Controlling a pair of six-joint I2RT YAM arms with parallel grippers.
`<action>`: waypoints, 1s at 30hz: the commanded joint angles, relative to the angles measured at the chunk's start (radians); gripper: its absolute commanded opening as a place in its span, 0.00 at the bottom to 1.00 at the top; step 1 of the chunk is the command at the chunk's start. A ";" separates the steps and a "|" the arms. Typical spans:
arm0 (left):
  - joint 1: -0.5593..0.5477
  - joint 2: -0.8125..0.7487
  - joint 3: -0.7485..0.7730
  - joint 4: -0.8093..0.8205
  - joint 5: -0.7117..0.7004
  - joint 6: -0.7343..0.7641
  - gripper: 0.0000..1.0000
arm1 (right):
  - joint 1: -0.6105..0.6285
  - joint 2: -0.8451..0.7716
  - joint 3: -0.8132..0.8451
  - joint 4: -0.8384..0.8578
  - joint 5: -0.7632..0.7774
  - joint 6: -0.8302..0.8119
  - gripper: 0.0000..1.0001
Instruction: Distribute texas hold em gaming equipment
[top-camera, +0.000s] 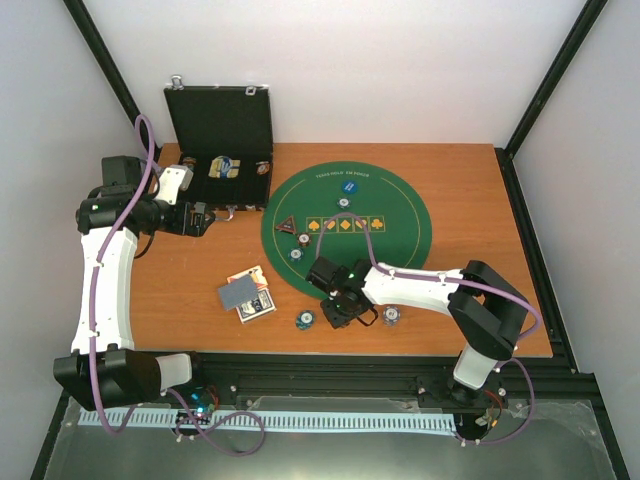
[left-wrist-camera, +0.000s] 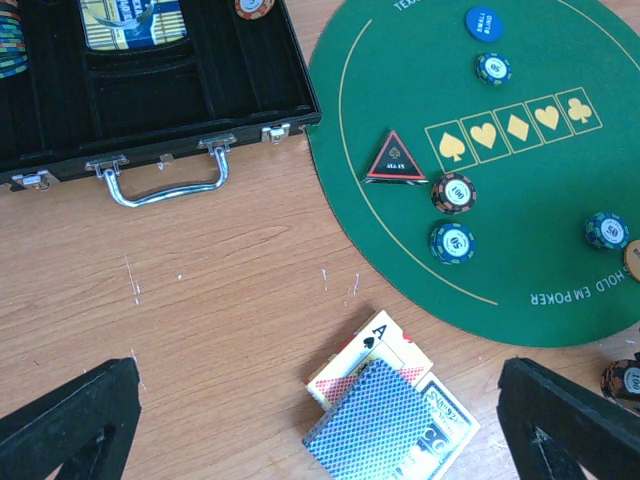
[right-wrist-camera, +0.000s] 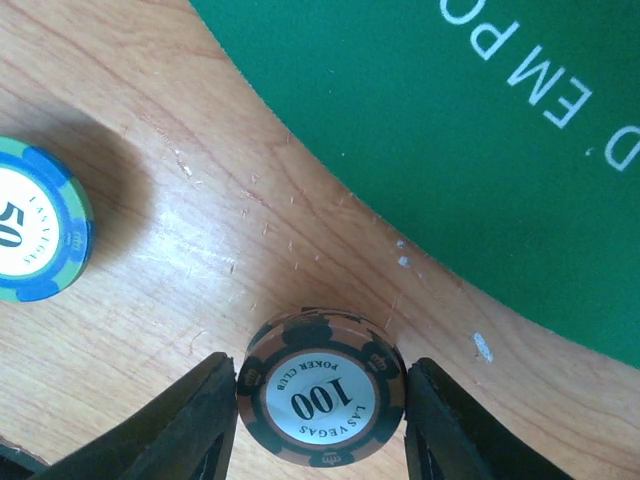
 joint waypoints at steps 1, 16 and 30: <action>0.007 -0.025 0.012 0.000 0.012 0.004 1.00 | 0.010 0.010 -0.010 0.012 0.013 0.006 0.44; 0.008 -0.022 0.014 0.001 0.005 0.005 1.00 | 0.010 0.016 -0.016 0.009 0.030 0.005 0.52; 0.006 -0.020 0.014 0.004 0.009 0.002 1.00 | 0.010 -0.007 -0.002 -0.005 0.041 0.012 0.29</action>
